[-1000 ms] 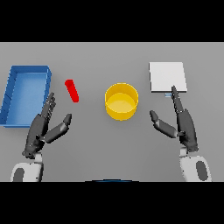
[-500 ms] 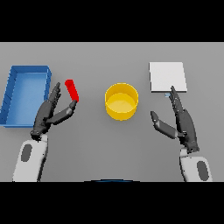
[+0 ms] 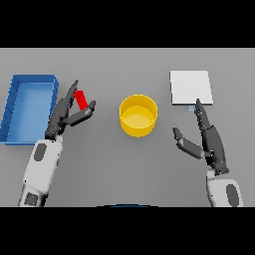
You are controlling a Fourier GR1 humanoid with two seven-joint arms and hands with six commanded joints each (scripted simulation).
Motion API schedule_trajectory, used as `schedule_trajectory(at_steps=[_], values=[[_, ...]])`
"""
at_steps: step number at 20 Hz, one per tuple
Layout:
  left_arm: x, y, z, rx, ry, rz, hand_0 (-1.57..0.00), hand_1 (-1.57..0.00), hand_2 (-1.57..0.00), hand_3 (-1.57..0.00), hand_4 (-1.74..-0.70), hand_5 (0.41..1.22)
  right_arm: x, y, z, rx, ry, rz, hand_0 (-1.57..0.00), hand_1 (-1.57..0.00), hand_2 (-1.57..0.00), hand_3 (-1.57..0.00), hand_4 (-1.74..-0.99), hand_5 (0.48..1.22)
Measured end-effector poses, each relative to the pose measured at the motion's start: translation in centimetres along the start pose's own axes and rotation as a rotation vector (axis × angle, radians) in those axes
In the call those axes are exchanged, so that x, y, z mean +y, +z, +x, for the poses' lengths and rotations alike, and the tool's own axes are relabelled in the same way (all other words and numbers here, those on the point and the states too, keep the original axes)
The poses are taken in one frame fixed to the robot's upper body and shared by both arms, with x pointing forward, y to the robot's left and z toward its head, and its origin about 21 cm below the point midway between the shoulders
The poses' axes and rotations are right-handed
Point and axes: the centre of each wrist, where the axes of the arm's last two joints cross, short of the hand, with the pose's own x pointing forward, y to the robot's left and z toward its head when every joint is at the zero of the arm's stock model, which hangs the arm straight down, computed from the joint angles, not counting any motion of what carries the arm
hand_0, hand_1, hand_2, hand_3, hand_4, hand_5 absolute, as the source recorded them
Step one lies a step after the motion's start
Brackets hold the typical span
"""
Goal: Pick up the red beaker and tilt it to pour out 1 green nut into yellow bowl. Pick up the yellow bowl and place it on the metallic measuring scale.
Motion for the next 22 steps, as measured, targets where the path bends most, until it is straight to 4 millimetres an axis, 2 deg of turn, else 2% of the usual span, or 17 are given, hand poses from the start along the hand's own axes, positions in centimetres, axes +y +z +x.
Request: schedule_trajectory(at_steps=[4, 5, 6, 10, 11, 13, 14, 15, 16, 18, 20, 22], values=[[-0.6, -1.6, 0.1, 0.016, -0.002, 0.005, 0.00, 0.00, 0.00, 0.00, -1.21, 0.673, -0.5, 0.3, -0.2, 0.001, -0.002, -0.009, 0.00, 0.00, 0.00, 0.00, -1.240, 0.639], [-0.8, -1.8, 0.0, 0.019, 0.001, 0.009, 0.00, 0.00, 0.00, 0.00, -1.22, 0.678, 0.0, 0.4, -0.3, 0.008, -0.001, -0.006, 0.00, 0.00, 0.00, 0.00, -1.241, 0.641], [-0.7, -2.2, -0.1, 0.015, 0.005, 0.016, 0.00, 0.00, 0.00, 0.00, -1.23, 0.687, -0.5, 0.3, -0.3, 0.017, 0.010, -0.014, 0.00, 0.00, 0.00, 0.00, -1.242, 0.642], [-1.2, -3.0, -1.1, -0.034, 0.087, 0.029, 0.00, 0.00, -0.01, 0.00, -1.30, 0.719, -0.3, 0.1, 0.0, 0.021, -0.012, -0.014, 0.00, 0.00, 0.00, 0.00, -1.246, 0.646], [-1.4, -3.4, -1.0, -0.034, 0.109, 0.031, 0.00, -0.01, -0.05, -0.04, -1.33, 0.738, -0.4, 0.2, 0.1, 0.010, -0.009, -0.012, 0.00, 0.00, 0.00, 0.00, -1.244, 0.644], [-2.1, -3.5, -1.7, -0.040, 0.136, 0.041, -0.21, -0.23, -0.29, -0.25, -1.40, 0.787, -0.7, 0.2, 0.2, 0.006, -0.006, -0.022, 0.00, 0.00, 0.00, 0.00, -1.240, 0.645], [-2.3, -3.5, -1.8, -0.050, 0.139, 0.056, -0.38, -0.41, -0.46, -0.52, -1.41, 0.874, -0.7, -0.1, 0.1, 0.021, -0.001, -0.021, 0.00, 0.00, 0.00, 0.00, -1.236, 0.647], [-2.3, -3.7, -1.5, -0.048, 0.137, 0.078, -0.55, -0.59, -0.66, -0.73, -1.47, 0.943, -0.6, 0.2, 0.1, 0.008, 0.003, -0.015, 0.00, 0.00, 0.00, 0.00, -1.237, 0.648], [-2.4, -3.9, -1.4, -0.031, 0.114, 0.102, -0.76, -0.78, -0.84, -0.88, -1.52, 0.999, -0.3, 0.2, 0.3, 0.003, -0.001, -0.021, 0.00, 0.00, 0.00, 0.00, -1.239, 0.648], [-2.7, -4.4, -1.0, -0.047, 0.045, 0.102, -1.05, -1.07, -1.11, -1.06, -1.59, 1.079, -0.2, 0.1, 0.1, 0.028, -0.005, -0.019, 0.00, 0.00, 0.00, 0.00, -1.239, 0.648], [-3.1, -4.3, -1.1, -0.083, 0.028, 0.085, -1.24, -1.25, -1.27, -1.15, -1.64, 1.130, 0.0, 0.3, 0.0, 0.015, 0.000, -0.018, 0.00, 0.00, 0.00, 0.00, -1.242, 0.650], [-3.2, -4.4, -1.1, -0.084, 0.036, 0.077, -1.36, -1.36, -1.38, -1.30, -1.56, 1.163, -0.1, 0.2, 0.0, 0.026, -0.017, -0.021, 0.00, 0.00, 0.00, 0.00, -1.251, 0.646]])
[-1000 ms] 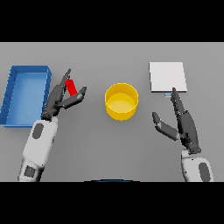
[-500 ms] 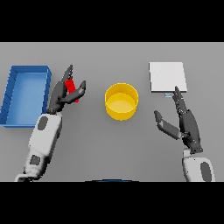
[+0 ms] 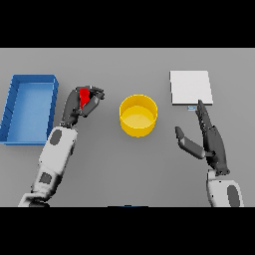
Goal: Pick up the red beaker and tilt it to pour out 1 green nut into yellow bowl. Pick up the yellow bowl and place it on the metallic measuring scale.
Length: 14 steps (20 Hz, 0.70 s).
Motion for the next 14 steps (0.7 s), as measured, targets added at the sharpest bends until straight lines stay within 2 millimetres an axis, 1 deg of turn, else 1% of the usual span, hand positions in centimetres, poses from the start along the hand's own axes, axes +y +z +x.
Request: schedule_trajectory(at_steps=[1, 2, 3, 6, 7, 8, 9, 10, 11, 14], values=[[0.1, 0.3, -0.3, -0.026, -0.006, -0.001, -1.40, -1.41, -1.42, -1.36, -1.54, 1.174, 0.0, -0.1, 0.1, -0.012, -0.002, 0.003, 0.00, 0.00, 0.00, 0.00, -1.255, 0.644], [0.1, 0.0, 0.1, 0.006, -0.010, -0.001, -1.43, -1.44, -1.45, -1.40, -1.58, 1.171, 0.0, -0.2, 0.2, -0.020, -0.008, 0.009, 0.00, 0.00, 0.00, 0.00, -1.251, 0.641], [0.2, 0.2, -0.1, -0.006, 0.023, -0.002, -1.46, -1.47, -1.47, -1.43, -1.61, 1.165, 0.1, -0.1, 0.1, -0.015, -0.009, 0.009, 0.00, 0.00, 0.00, 0.00, -1.245, 0.642], [0.6, -0.2, 1.3, -0.049, 0.138, -0.005, -1.51, -1.52, -1.52, -1.50, -1.68, 1.144, -0.2, 0.0, -0.1, -0.020, 0.006, 0.005, 0.00, 0.00, 0.00, 0.00, -1.238, 0.643], [1.0, -0.3, 1.9, -0.063, 0.155, -0.010, -1.53, -1.53, -1.53, -1.52, -1.69, 1.140, 0.2, 0.1, -0.1, -0.028, 0.016, 0.011, 0.00, 0.00, 0.00, 0.00, -1.236, 0.644], [1.1, -0.4, 2.2, -0.062, 0.159, -0.009, -1.54, -1.54, -1.54, -1.53, -1.70, 1.135, 0.1, 0.0, -0.1, -0.029, 0.011, 0.006, 0.00, 0.00, 0.00, 0.00, -1.233, 0.644], [1.4, -0.4, 2.8, -0.066, 0.157, -0.010, -1.54, -1.54, -1.55, -1.54, -1.71, 1.132, -0.4, 0.1, 0.1, -0.041, 0.020, 0.005, 0.00, 0.00, 0.00, 0.00, -1.228, 0.645], [1.6, -0.5, 3.1, -0.072, 0.155, -0.019, -1.55, -1.55, -1.55, -1.54, -1.71, 1.132, 0.0, 0.1, 0.0, -0.022, 0.024, 0.008, 0.00, 0.00, 0.00, 0.00, -1.227, 0.647], [2.1, -0.8, 4.2, -0.095, 0.143, -0.032, -1.55, -1.55, -1.55, -1.55, -1.72, 1.131, -0.2, 0.1, -0.1, -0.027, 0.019, 0.008, 0.00, 0.00, 0.00, 0.00, -1.226, 0.650], [1.9, -1.0, 5.2, -0.103, 0.073, -0.066, -1.56, -1.56, -1.56, -1.55, -1.72, 1.133, -0.2, 0.0, 0.0, -0.062, 0.048, 0.010, 0.00, 0.00, 0.00, 0.00, -1.219, 0.659]])
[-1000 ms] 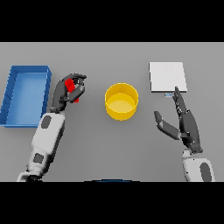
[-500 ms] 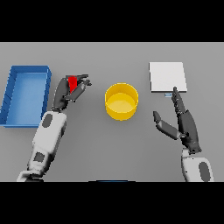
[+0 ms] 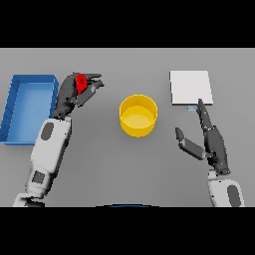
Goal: Pick up the red beaker and tilt it to pour out 1 green nut into yellow bowl. Pick up the yellow bowl and place it on the metallic measuring scale.
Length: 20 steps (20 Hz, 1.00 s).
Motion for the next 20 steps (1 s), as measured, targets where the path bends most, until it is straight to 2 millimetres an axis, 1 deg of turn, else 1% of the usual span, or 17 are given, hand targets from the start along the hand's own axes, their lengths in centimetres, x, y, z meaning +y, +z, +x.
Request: schedule_trajectory(at_steps=[3, 4, 5, 7, 8, 9, 10, 11, 12, 14, 17, 18, 20], values=[[-0.1, -0.4, 0.6, 0.004, -0.056, -0.022, -1.56, -1.56, -1.56, -1.55, -1.72, 1.139, 0.1, -0.4, -0.1, 0.004, 0.011, -0.009, 0.00, 0.00, 0.00, 0.00, -1.219, 0.661], [-0.1, -0.4, 0.6, 0.000, -0.073, -0.028, -1.56, -1.56, -1.56, -1.56, -1.73, 1.138, 0.3, -0.1, -0.2, -0.001, 0.013, -0.008, 0.00, 0.00, 0.00, 0.00, -1.213, 0.662], [-0.2, -0.5, 1.1, -0.011, -0.116, -0.042, -1.56, -1.56, -1.56, -1.56, -1.73, 1.134, 0.4, -0.2, 0.0, -0.014, 0.017, -0.003, 0.00, 0.00, 0.00, 0.00, -1.210, 0.664], [0.0, -1.1, 2.1, -0.006, -0.230, -0.078, -1.56, -1.57, -1.57, -1.56, -1.73, 1.124, 0.1, 0.1, 0.0, 0.012, 0.018, -0.005, 0.00, 0.00, 0.00, 0.00, -1.199, 0.658], [-0.1, -1.5, 2.8, -0.002, -0.302, -0.107, -1.57, -1.57, -1.57, -1.56, -1.74, 1.120, 0.0, -0.1, 0.1, 0.024, 0.028, -0.007, 0.00, 0.00, 0.00, 0.00, -1.194, 0.658], [-0.1, -1.6, 3.2, -0.008, -0.368, -0.133, -1.57, -1.57, -1.57, -1.57, -1.74, 1.120, -0.1, -0.4, 0.5, 0.016, 0.025, -0.006, 0.00, 0.00, 0.00, 0.00, -1.190, 0.658], [-0.3, -2.0, 4.0, -0.002, -0.428, -0.165, -1.57, -1.57, -1.57, -1.57, -1.74, 1.125, 0.1, -0.2, 0.2, 0.017, 0.025, -0.001, 0.00, 0.00, 0.00, 0.00, -1.186, 0.660], [-0.5, -2.1, 4.6, -0.001, -0.495, -0.190, -1.57, -1.57, -1.57, -1.57, -1.74, 1.127, 0.1, 0.0, 0.1, 0.025, 0.019, 0.003, 0.00, 0.00, 0.00, 0.00, -1.183, 0.663], [-1.3, -2.1, 4.8, 0.003, -0.549, -0.221, -1.57, -1.57, -1.57, -1.57, -1.74, 1.129, -0.2, 0.1, 0.0, 0.037, 0.027, 0.000, 0.00, 0.00, 0.00, 0.00, -1.178, 0.663], [-1.8, -2.7, 6.1, -0.008, -0.681, -0.270, -1.57, -1.57, -1.57, -1.57, -1.74, 1.139, 0.2, 0.1, 0.1, 0.030, 0.025, 0.007, 0.00, 0.00, 0.00, 0.00, -1.178, 0.667], [-3.3, -3.4, 7.1, -0.020, -0.884, -0.342, -1.57, -1.57, -1.57, -1.57, -1.74, 1.174, 0.4, 0.5, 0.0, 0.034, 0.001, 0.007, 0.00, 0.00, 0.00, 0.00, -1.183, 0.671], [-3.7, -3.8, 8.0, -0.028, -0.975, -0.361, -1.57, -1.57, -1.57, -1.57, -1.74, 1.183, 0.2, 0.4, 0.1, 0.032, 0.005, 0.007, 0.00, 0.00, 0.00, 0.00, -1.183, 0.673], [-4.8, -4.0, 8.1, -0.035, -1.112, -0.423, -1.57, -1.57, -1.57, -1.57, -1.74, 1.197, 0.5, 0.0, 0.0, 0.040, -0.008, 0.002, 0.00, 0.00, 0.00, 0.00, -1.187, 0.676]])
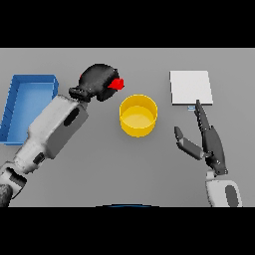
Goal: Pick up the red beaker and tilt it to pour out 1 green nut into yellow bowl. Pick up the yellow bowl and place it on the metallic measuring scale.
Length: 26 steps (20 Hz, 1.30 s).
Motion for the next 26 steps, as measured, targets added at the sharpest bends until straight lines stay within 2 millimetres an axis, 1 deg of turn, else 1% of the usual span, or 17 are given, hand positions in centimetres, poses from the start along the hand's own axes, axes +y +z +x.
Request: schedule_trajectory(at_steps=[1, 2, 3, 4, 8, 11, 12, 13, 14, 15, 16, 17, 19, 20, 22, 24, 26], values=[[-0.4, -0.2, 0.5, -0.006, -0.056, -0.038, -1.57, -1.57, -1.57, -1.57, -1.69, 1.202, -0.3, 0.1, 0.3, -0.017, -0.001, -0.005, 0.00, 0.00, 0.00, 0.00, -1.191, 0.675], [-0.3, -0.4, 0.8, 0.003, -0.126, -0.070, -1.57, -1.57, -1.57, -1.49, -1.70, 1.205, 0.0, 0.1, 0.4, -0.005, 0.000, -0.002, 0.00, 0.00, 0.00, 0.00, -1.190, 0.675], [0.2, -1.0, 1.2, 0.013, -0.195, -0.082, -1.57, -1.57, -1.57, -1.44, -1.70, 1.209, -0.2, 0.2, 0.3, 0.004, -0.005, -0.003, 0.00, 0.00, 0.00, 0.00, -1.191, 0.675], [0.6, -1.1, 1.7, -0.013, -0.259, -0.107, -1.57, -1.57, -1.57, -1.38, -1.71, 1.211, 0.0, 0.1, 0.4, 0.011, -0.015, 0.000, 0.00, 0.00, 0.00, 0.00, -1.195, 0.671], [1.3, -2.3, 2.7, -0.044, -0.484, -0.197, -1.57, -1.57, -1.57, -1.29, -1.72, 1.217, 0.0, 0.4, 0.1, 0.024, -0.064, -0.009, 0.00, 0.00, 0.00, 0.00, -1.206, 0.639], [1.6, -3.0, 3.9, -0.114, -0.604, -0.251, -1.57, -1.57, -1.57, -1.43, -1.73, 1.219, 0.2, 0.3, 0.2, 0.022, -0.058, -0.019, 0.00, 0.00, 0.00, 0.00, -1.221, 0.617], [1.5, -3.0, 4.0, -0.140, -0.635, -0.268, -1.57, -1.57, -1.57, -1.46, -1.73, 1.219, -0.1, 0.5, 0.0, 0.016, -0.041, -0.017, 0.00, 0.00, 0.00, 0.00, -1.221, 0.610], [1.5, -3.4, 4.7, -0.155, -0.674, -0.269, -1.57, -1.57, -1.57, -1.48, -1.73, 1.220, 0.3, 0.5, 0.1, 0.008, -0.036, -0.024, 0.00, 0.00, 0.00, 0.00, -1.214, 0.600], [1.4, -3.6, 5.2, -0.163, -0.723, -0.280, -1.57, -1.57, -1.57, -1.50, -1.73, 1.220, 0.1, 0.3, 0.0, 0.015, -0.029, -0.033, 0.00, 0.00, 0.00, 0.00, -1.213, 0.591], [1.4, -3.6, 5.0, -0.177, -0.768, -0.299, -1.57, -1.57, -1.57, -1.51, -1.73, 1.220, 0.2, 0.1, 0.1, 0.011, -0.021, -0.037, 0.00, 0.00, 0.00, 0.00, -1.205, 0.584], [1.5, -3.6, 5.3, -0.183, -0.817, -0.304, -1.57, -1.57, -1.57, -1.52, -1.73, 1.220, 0.3, 0.4, 0.1, -0.002, -0.026, -0.038, 0.00, 0.00, 0.00, 0.00, -1.193, 0.578], [1.8, -3.7, 5.5, -0.197, -0.856, -0.302, -1.57, -1.57, -1.57, -1.53, -1.73, 1.220, 0.3, 0.2, 0.2, 0.001, -0.029, -0.037, 0.00, 0.00, 0.00, 0.00, -1.185, 0.575], [1.5, -3.9, 6.2, -0.221, -0.946, -0.308, -1.57, -1.57, -1.57, -1.55, -1.74, 1.221, 0.5, 0.3, -0.1, 0.010, -0.012, -0.044, 0.00, 0.00, 0.00, 0.00, -1.160, 0.569], [1.8, -4.1, 6.5, -0.229, -0.993, -0.307, -1.57, -1.57, -1.57, -1.55, -1.74, 1.221, 0.4, 0.5, -0.1, 0.000, -0.011, -0.041, 0.00, 0.00, 0.00, 0.00, -1.152, 0.567], [1.9, -4.1, 6.7, -0.237, -1.070, -0.328, -1.57, -1.57, -1.57, -1.56, -1.74, 1.221, 0.3, 0.2, 0.2, -0.011, -0.026, -0.040, 0.00, 0.00, 0.00, 0.00, -1.147, 0.566], [1.5, -4.2, 7.3, -0.265, -1.135, -0.337, -1.57, -1.57, -1.57, -1.56, -1.74, 1.221, 0.2, 0.2, 0.1, -0.014, -0.037, -0.043, 0.00, 0.00, 0.00, 0.00, -1.130, 0.565], [1.1, -4.4, 7.5, -0.283, -1.210, -0.339, -1.57, -1.57, -1.57, -1.57, -1.73, 1.221, 0.7, 0.0, 0.0, 0.008, -0.027, -0.045, 0.00, 0.00, 0.00, 0.00, -1.132, 0.573]])
